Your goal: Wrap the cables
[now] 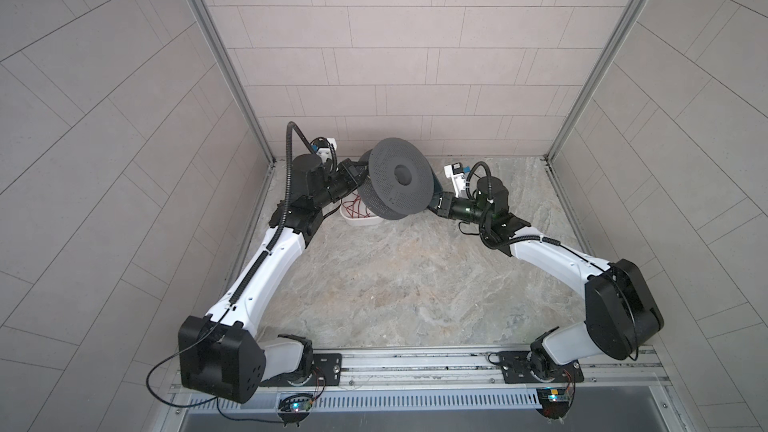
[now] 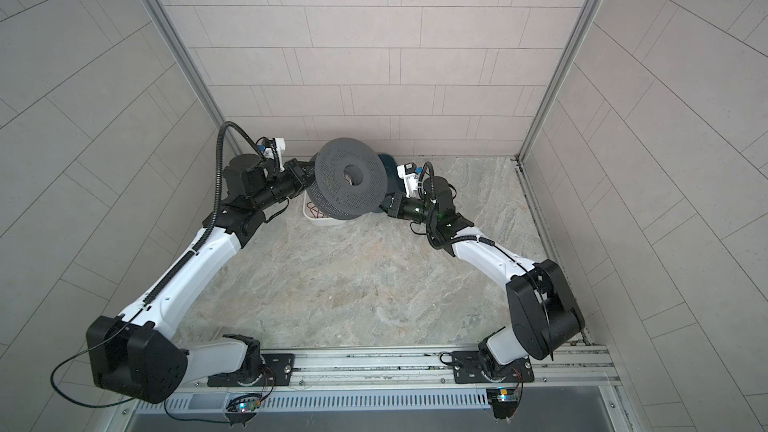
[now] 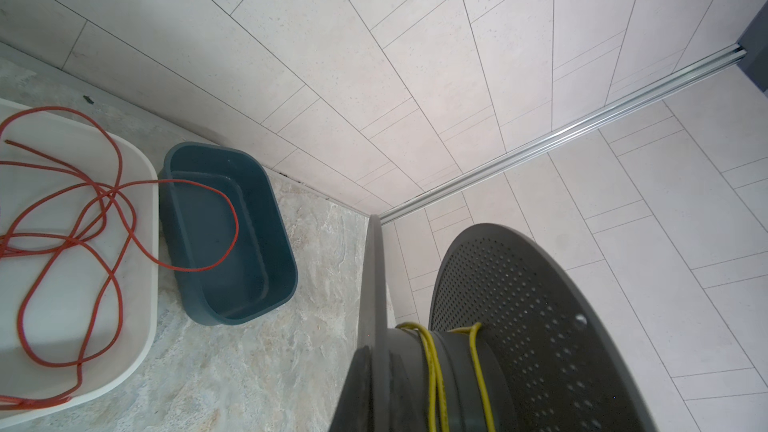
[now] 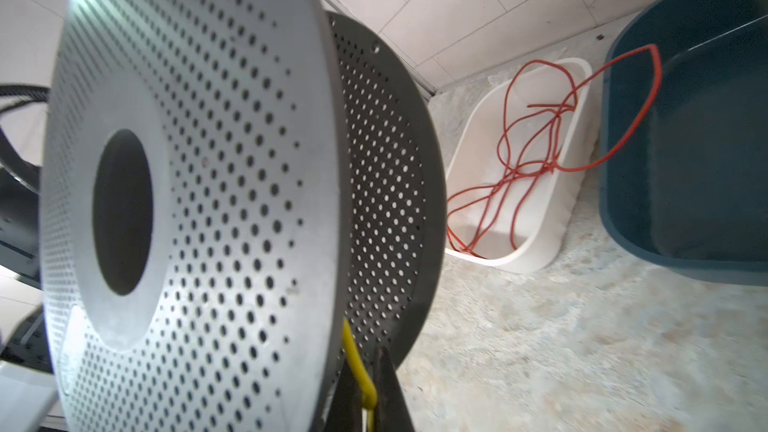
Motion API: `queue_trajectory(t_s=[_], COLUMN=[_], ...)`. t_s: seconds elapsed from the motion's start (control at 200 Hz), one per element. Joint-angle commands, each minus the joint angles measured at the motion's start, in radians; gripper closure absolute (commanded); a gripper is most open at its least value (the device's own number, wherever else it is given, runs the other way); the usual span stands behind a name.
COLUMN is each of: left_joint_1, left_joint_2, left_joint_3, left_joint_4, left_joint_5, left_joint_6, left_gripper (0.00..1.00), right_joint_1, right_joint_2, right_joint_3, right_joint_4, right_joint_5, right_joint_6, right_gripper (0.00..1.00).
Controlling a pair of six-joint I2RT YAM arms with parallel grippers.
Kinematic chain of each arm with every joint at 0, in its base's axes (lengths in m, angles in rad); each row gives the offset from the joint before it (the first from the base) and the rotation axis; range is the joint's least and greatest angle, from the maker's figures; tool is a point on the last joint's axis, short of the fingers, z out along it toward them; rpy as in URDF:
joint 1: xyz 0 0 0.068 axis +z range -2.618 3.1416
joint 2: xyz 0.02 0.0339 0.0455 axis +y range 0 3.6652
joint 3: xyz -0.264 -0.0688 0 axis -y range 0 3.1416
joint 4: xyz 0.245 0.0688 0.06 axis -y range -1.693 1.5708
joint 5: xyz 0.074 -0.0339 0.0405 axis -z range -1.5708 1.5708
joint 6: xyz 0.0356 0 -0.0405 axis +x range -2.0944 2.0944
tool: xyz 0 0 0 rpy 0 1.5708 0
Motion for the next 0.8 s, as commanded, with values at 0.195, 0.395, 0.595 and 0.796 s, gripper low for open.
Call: queue_trajectory(t_s=[0.195, 0.395, 0.595, 0.796], left_joint_1=[0.014, 0.014, 0.012, 0.011], left_joint_2=[-0.027, -0.016, -0.011, -0.019], left_joint_3=[-0.048, -0.060, -0.067, -0.072], left_joint_4=[0.368, 0.414, 0.433, 0.420], left_joint_5=[-0.100, -0.105, -0.108, -0.111], left_joint_6=[-0.153, -0.184, -0.199, -0.197], left_gripper=[1.00, 1.00, 1.00, 1.00], right_joint_1=[0.036, 0.070, 0.118, 0.126], right_joint_2=[0.070, 0.100, 0.138, 0.164], right_joint_3=[-0.001, 0.031, 0.082, 0.088], right_joint_4=[0.389, 0.448, 0.464, 0.510], right_joint_5=[-0.009, 0.014, 0.040, 0.056], right_joint_6=[0.331, 0.377, 0.386, 0.418], right_gripper=[1.00, 1.00, 1.00, 1.00])
